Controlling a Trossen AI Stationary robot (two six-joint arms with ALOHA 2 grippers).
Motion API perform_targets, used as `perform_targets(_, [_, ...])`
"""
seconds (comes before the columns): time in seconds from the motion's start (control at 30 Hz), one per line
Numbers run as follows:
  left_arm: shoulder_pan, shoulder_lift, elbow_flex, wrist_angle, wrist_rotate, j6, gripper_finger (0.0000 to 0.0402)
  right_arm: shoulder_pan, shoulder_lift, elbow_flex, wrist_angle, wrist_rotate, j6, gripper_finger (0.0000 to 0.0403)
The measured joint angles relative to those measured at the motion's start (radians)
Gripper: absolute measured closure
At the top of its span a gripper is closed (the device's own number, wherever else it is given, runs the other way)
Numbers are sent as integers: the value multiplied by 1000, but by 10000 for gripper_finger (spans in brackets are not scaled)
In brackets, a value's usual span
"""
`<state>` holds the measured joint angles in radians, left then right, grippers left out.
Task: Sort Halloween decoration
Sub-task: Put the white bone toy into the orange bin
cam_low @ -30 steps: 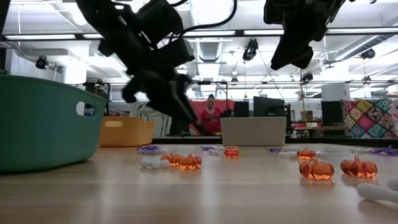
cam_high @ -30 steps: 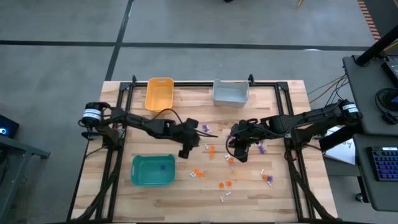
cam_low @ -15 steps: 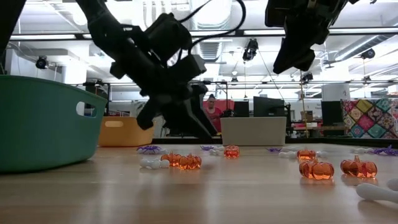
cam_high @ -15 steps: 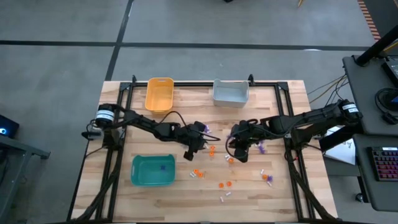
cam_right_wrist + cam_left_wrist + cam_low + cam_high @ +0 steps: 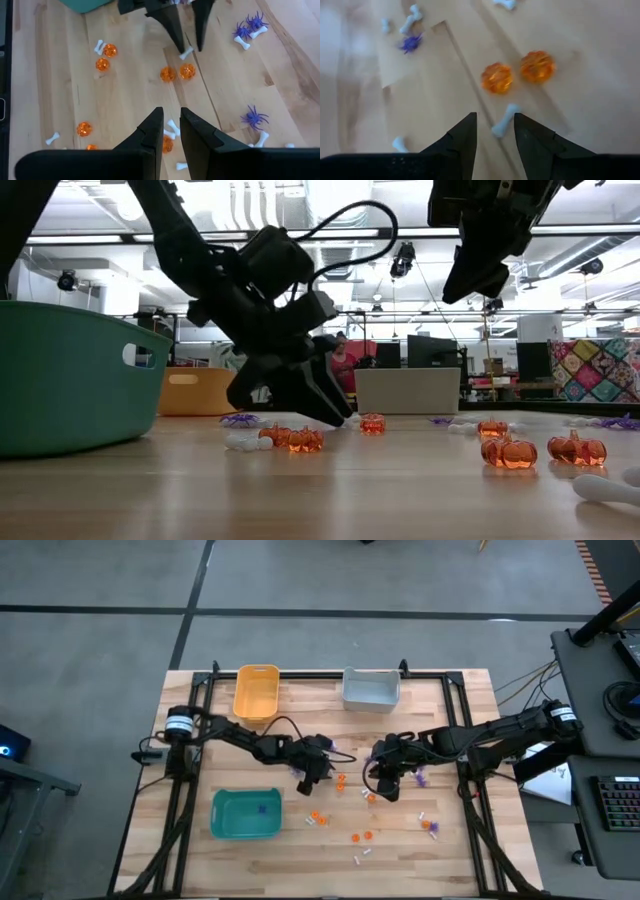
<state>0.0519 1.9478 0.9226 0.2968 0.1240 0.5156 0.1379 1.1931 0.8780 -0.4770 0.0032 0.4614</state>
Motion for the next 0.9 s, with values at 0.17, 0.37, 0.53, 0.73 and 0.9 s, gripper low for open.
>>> perform_targets(0.17, [26, 21, 0, 14, 69, 1, 290, 0, 0, 0, 0, 0, 0, 349])
perform_targets(0.37, [29, 38, 2, 23, 87, 8, 311, 0, 0, 0, 3, 0, 0, 349])
perform_targets(0.53, [30, 38, 2, 21, 101, 26, 330, 0, 0, 0, 4, 0, 0, 349])
perform_targets(0.73, [30, 38, 2, 17, 107, 26, 368, 0, 0, 0, 4, 0, 0, 349])
perform_targets(0.9, [30, 38, 2, 16, 107, 26, 396, 0, 0, 0, 4, 0, 0, 349])
